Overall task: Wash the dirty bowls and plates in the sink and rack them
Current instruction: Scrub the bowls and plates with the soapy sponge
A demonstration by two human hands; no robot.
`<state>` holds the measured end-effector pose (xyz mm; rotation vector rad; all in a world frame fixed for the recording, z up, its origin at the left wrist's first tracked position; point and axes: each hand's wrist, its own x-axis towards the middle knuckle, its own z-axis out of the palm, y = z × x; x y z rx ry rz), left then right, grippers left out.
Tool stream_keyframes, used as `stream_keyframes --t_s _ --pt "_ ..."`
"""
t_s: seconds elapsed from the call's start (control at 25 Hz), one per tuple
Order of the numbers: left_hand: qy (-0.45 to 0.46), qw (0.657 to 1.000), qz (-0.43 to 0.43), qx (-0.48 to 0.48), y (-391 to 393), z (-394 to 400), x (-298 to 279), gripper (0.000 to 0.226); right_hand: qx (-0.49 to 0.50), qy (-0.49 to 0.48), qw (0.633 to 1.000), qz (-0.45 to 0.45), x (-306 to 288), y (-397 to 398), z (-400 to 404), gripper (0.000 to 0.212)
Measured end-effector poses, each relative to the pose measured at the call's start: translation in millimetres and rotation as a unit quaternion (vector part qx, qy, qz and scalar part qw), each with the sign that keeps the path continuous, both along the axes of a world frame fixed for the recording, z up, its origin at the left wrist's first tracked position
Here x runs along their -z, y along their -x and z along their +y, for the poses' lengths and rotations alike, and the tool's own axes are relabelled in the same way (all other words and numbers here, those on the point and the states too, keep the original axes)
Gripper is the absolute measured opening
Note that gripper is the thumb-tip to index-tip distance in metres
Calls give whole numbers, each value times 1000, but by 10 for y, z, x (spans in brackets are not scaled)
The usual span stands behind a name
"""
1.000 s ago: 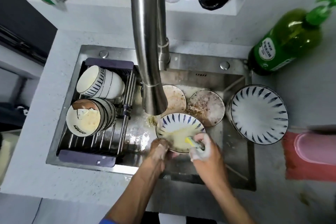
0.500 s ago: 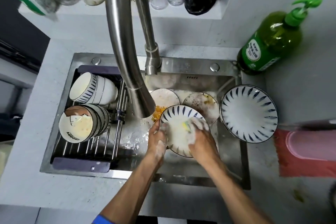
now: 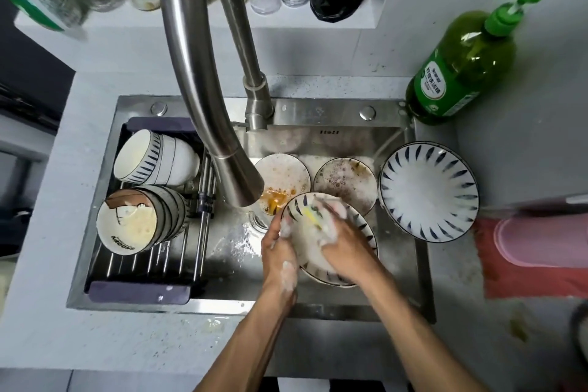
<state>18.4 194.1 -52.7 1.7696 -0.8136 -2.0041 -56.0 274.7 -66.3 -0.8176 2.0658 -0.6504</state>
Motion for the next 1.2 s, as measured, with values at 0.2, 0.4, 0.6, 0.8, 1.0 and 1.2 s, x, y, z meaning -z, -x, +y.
stream_keyframes --t_s 0.2,0.4,0.6,0.8,1.0,1.2 --pt "-3 1000 9 10 41 6 -95 32 -78 17 996 24 -87 -12 71 76" --pt "-1 1000 20 -4 -17 -46 -163 29 -40 48 995 75 -177 -68 38 66" --pt "32 999 19 -24 -24 -22 -145 25 -13 16 995 99 -267 -56 -15 61" --pt "32 999 35 -10 -14 -155 -120 19 -88 85 988 99 -330 -301 54 58" --pt "66 997 14 26 -59 3 -77 36 -26 -15 997 75 -290 -162 46 74" --pt "2 1000 -10 -26 -158 -125 -126 30 -81 -46 992 89 -344 -208 53 78"
